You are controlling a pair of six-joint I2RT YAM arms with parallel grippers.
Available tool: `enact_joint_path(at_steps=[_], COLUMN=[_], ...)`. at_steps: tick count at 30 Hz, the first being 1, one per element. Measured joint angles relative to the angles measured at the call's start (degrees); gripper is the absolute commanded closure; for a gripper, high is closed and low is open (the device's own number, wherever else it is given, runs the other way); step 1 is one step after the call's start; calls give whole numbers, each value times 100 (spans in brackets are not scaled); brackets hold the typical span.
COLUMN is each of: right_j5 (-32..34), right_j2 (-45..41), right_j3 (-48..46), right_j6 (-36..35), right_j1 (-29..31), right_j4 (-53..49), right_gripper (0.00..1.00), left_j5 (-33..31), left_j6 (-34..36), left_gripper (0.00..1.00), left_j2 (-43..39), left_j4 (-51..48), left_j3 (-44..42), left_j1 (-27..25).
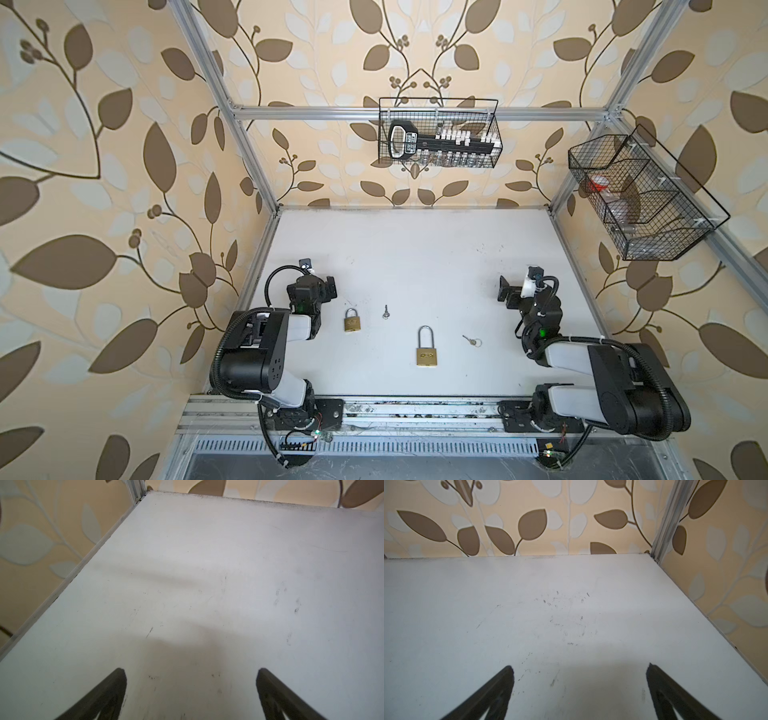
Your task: Unlock with the key
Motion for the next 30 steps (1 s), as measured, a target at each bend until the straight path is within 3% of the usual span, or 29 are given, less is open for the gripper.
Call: enact_joint_path(at_steps=[30], right_j5=[50], right_j2=[31], right_j3=[20], right_j6=[-50], right_j1=[136], right_j4=[-11], right_gripper=[0], left_j5=[0], left_j6=[9], left_gripper=[1], left_j2=[0], left_j4=[7], left_j3=[0], left_j1=[-7])
